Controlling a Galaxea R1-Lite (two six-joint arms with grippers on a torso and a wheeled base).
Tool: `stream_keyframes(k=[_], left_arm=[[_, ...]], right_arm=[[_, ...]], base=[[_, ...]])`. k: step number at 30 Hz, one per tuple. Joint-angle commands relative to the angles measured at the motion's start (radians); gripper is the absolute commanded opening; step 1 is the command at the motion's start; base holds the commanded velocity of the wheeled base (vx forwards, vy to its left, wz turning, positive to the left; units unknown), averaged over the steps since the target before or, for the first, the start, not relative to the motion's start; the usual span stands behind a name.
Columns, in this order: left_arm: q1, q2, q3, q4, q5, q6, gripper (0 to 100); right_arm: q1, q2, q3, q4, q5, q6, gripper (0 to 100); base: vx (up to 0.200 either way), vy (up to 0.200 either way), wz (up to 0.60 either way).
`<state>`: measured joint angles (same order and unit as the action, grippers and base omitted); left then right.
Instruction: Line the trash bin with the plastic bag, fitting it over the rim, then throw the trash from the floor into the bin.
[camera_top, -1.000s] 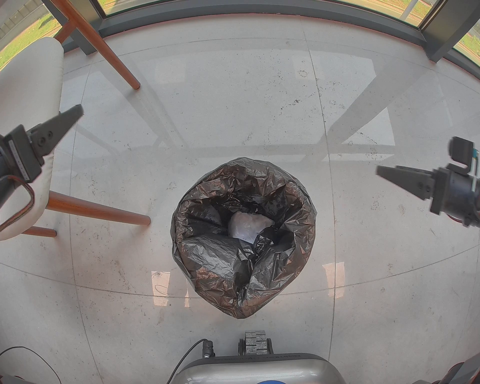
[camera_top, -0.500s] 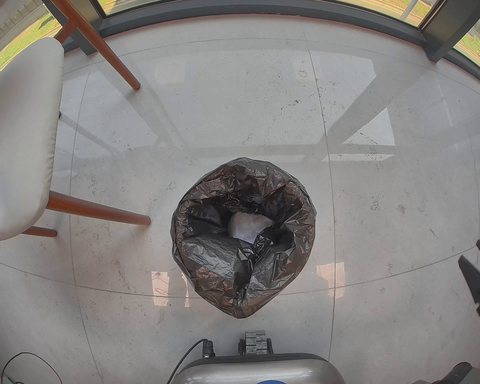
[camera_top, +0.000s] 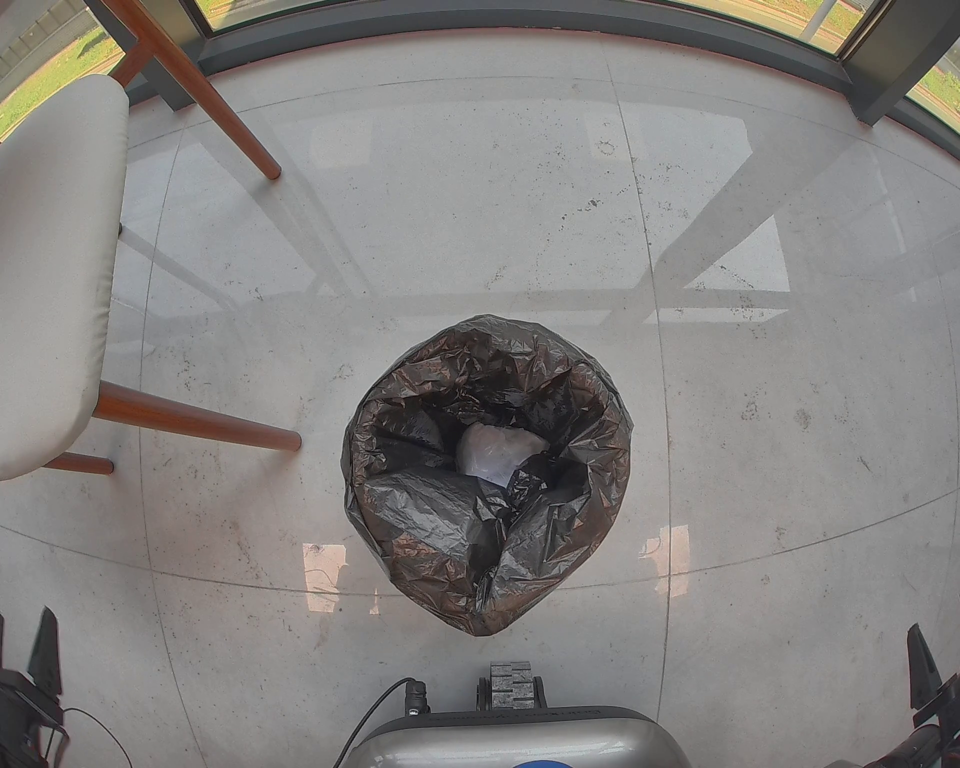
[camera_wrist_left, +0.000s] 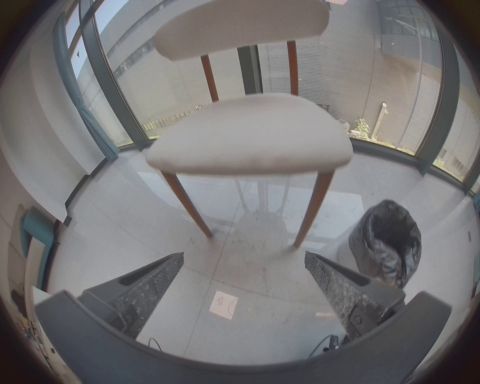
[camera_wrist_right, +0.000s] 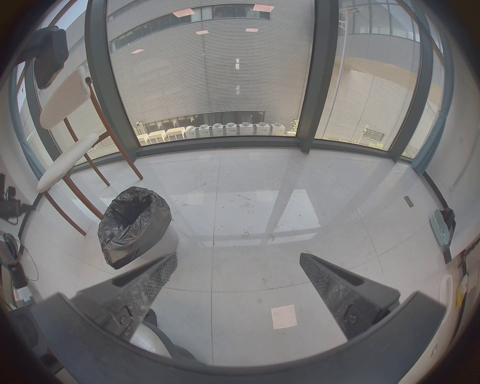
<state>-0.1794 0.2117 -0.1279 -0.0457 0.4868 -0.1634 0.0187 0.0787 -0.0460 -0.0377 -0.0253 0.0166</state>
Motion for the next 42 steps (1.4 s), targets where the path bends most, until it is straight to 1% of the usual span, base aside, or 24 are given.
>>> stream_keyframes(k=[1, 3, 4, 5, 6, 7, 8, 10, 14, 15, 17, 19, 20, 22, 24, 25, 27, 28, 29, 32, 35, 42], left_arm=[[0.038, -0.117, 0.128, -0.016, -0.125, -0.016, 100], [0.040, -0.118, 0.128, -0.017, -0.208, -0.034, 100], [0.038, -0.118, 0.128, -0.017, -0.243, -0.027, 100], [0.038, -0.118, 0.128, -0.016, -0.277, -0.022, 100], [0.038, -0.118, 0.128, -0.016, -0.298, -0.008, 100], [0.038, -0.118, 0.128, -0.016, -0.298, -0.008, 100], [0.038, -0.118, 0.128, -0.014, -0.333, 0.028, 100], [0.038, -0.118, 0.128, -0.013, -0.364, 0.056, 100], [0.049, -0.115, 0.128, -0.006, -0.373, 0.058, 100], [0.080, -0.110, 0.128, -0.006, -0.369, 0.050, 100], [0.101, -0.115, 0.128, -0.008, -0.369, 0.047, 100], [0.185, -0.170, 0.128, -0.009, -0.366, 0.042, 100], [0.196, -0.186, 0.128, -0.011, -0.358, 0.038, 100], [0.190, -0.178, 0.128, -0.011, -0.329, 0.028, 100], [0.189, -0.178, 0.128, -0.009, -0.340, 0.051, 100], [0.185, -0.187, 0.128, -0.006, -0.359, 0.078, 100], [0.184, -0.207, 0.128, 0.032, -0.465, 0.157, 100], [0.184, -0.210, 0.128, 0.050, -0.505, 0.174, 100], [0.184, -0.210, 0.126, 0.058, -0.522, 0.180, 100], [0.185, -0.210, 0.126, 0.047, -0.501, 0.171, 100], [0.189, -0.210, 0.126, 0.047, -0.496, 0.147, 100], [0.187, -0.210, 0.128, 0.041, -0.491, 0.148, 100]], right_arm=[[-0.022, -0.079, 0.046, 0.038, 0.021, -0.001, 100], [-0.022, -0.077, 0.046, 0.039, 0.041, -0.027, 100], [-0.020, -0.079, 0.046, 0.039, 0.059, -0.035, 100], [-0.019, -0.079, 0.046, 0.039, 0.062, -0.035, 100], [-0.019, -0.079, 0.046, 0.039, 0.061, -0.033, 100], [-0.019, -0.079, 0.046, 0.039, 0.061, -0.033, 100], [-0.019, -0.079, 0.046, 0.039, 0.061, -0.032, 100], [-0.020, -0.079, 0.046, 0.039, 0.058, -0.026, 100], [-0.023, -0.073, 0.044, 0.039, 0.047, -0.012, 100], [-0.031, -0.063, 0.043, 0.042, 0.044, -0.009, 100], [-0.033, -0.053, 0.044, 0.041, 0.044, -0.009, 100], [-0.036, -0.047, 0.044, 0.041, 0.042, -0.004, 100], [-0.036, -0.045, 0.044, 0.041, 0.041, -0.004, 100], [-0.036, -0.045, 0.044, 0.039, 0.036, -0.004, 100], [-0.031, -0.056, 0.044, 0.039, 0.036, -0.009, 100], [-0.026, -0.062, 0.046, 0.039, 0.036, -0.012, 100], [-0.020, -0.074, 0.046, 0.036, 0.041, -0.015, 100], [-0.020, -0.076, 0.046, 0.038, 0.044, -0.015, 100], [-0.020, -0.076, 0.046, 0.038, 0.042, -0.014, 100], [-0.020, -0.076, 0.046, 0.038, 0.047, -0.018, 100], [-0.020, -0.076, 0.046, 0.038, 0.047, -0.018, 100], [-0.020, -0.076, 0.046, 0.038, 0.048, -0.020, 100]], base=[[0.000, 0.000, 0.00], [0.000, 0.000, 0.00], [0.000, 0.000, 0.00], [0.000, 0.000, 0.00], [0.000, 0.000, 0.00], [0.000, 0.000, 0.00], [0.000, 0.000, 0.00], [0.000, 0.000, 0.00], [0.000, 0.000, 0.00], [0.000, 0.000, 0.00], [0.000, 0.000, 0.00], [0.000, 0.000, 0.00], [0.000, 0.000, 0.00], [0.000, 0.000, 0.00], [0.000, 0.000, 0.00], [0.000, 0.000, 0.00], [0.000, 0.000, 0.00], [0.000, 0.000, 0.00], [0.000, 0.000, 0.00], [0.000, 0.000, 0.00], [0.000, 0.000, 0.00], [0.000, 0.000, 0.00]])
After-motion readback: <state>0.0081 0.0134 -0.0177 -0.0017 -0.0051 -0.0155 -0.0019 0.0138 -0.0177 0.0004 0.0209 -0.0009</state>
